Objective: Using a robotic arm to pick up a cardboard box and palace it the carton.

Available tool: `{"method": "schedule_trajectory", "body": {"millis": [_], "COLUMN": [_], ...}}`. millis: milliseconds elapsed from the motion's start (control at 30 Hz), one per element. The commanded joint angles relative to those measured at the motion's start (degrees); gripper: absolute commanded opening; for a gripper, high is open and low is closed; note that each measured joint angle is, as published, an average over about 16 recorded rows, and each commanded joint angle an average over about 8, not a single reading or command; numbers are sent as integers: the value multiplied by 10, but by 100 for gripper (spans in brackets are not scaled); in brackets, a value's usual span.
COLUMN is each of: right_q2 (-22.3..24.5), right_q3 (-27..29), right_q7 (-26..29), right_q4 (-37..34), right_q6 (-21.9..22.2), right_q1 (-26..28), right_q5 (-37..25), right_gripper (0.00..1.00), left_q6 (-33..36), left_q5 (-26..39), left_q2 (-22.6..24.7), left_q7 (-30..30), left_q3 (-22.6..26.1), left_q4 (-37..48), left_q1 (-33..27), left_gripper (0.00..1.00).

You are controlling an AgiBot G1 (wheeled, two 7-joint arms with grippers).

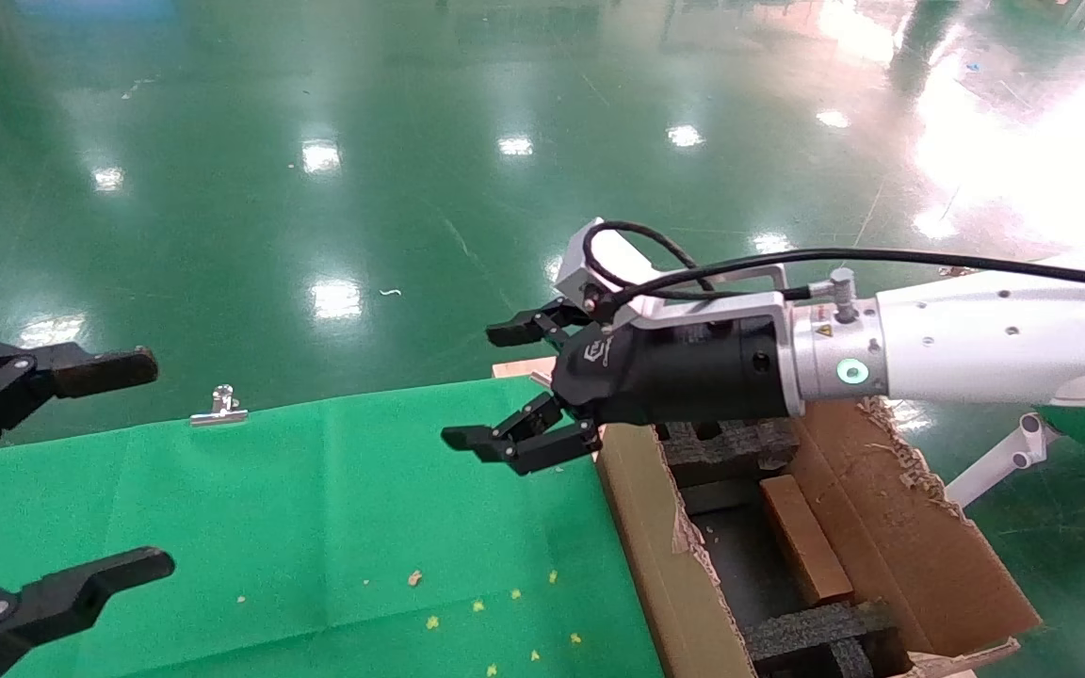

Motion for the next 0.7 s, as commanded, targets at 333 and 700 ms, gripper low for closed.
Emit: {"method": "schedule_trajectory", "body": {"millis": [333,700], "right_q2": [-1,-2], "right_q3": [164,329], "right_q7": [-60,-120], "right_q4": [3,6], "right_q6": [-107,-215], "right_q1": [-105,-211], "right_q5": [59,118], "right_gripper": [100,100], "left_q6": [0,0], "left_q5": [0,0], "left_q2": [0,0], "left_q7": [0,0], "left_q3": [0,0], "left_q4": [0,0], "left_q1": [0,0], "left_gripper": [100,100]}}
